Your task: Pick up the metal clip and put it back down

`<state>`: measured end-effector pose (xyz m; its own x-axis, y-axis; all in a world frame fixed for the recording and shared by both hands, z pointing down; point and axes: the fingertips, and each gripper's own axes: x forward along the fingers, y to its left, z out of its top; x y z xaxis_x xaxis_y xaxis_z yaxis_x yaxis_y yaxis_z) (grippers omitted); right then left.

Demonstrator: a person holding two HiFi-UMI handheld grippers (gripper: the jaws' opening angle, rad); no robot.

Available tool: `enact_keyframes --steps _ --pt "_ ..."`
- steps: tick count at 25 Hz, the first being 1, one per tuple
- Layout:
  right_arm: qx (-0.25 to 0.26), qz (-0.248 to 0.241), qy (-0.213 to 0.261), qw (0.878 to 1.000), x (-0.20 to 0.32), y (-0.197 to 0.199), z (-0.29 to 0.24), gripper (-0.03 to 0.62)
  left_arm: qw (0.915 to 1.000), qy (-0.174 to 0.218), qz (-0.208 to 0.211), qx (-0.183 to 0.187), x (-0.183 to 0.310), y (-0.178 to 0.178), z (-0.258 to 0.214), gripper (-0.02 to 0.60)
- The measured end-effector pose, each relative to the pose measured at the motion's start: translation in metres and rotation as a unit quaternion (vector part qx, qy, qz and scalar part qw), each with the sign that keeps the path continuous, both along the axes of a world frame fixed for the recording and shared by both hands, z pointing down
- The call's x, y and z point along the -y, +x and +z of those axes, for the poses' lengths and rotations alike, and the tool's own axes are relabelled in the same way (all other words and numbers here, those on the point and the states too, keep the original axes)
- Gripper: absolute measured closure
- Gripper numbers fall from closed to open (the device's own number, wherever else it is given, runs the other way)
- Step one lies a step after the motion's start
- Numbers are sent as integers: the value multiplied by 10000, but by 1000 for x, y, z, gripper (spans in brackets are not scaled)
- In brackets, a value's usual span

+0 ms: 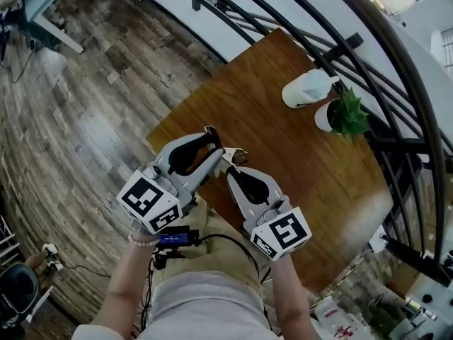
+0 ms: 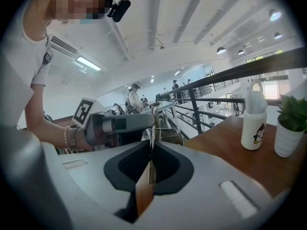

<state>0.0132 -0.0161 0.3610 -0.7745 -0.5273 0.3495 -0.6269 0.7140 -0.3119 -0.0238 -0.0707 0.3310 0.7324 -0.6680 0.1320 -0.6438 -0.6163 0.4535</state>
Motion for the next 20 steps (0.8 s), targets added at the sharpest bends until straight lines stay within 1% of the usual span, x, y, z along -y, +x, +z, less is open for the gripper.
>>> enact_keyframes --steps 6,10,14,20 --pt "-86 106 -369 9992 6 4 30 557 9994 -332 50 27 9 5 33 460" --pt "-101 170 -568 9982 12 5 44 557 9988 -473 78 -14 15 6 53 460" --pt "-139 235 -760 9967 15 6 59 557 9977 -669 133 21 19 7 70 460" --pt "-75 366 -1033 9939 19 6 79 557 9960 -861 199 99 24 9 93 459"
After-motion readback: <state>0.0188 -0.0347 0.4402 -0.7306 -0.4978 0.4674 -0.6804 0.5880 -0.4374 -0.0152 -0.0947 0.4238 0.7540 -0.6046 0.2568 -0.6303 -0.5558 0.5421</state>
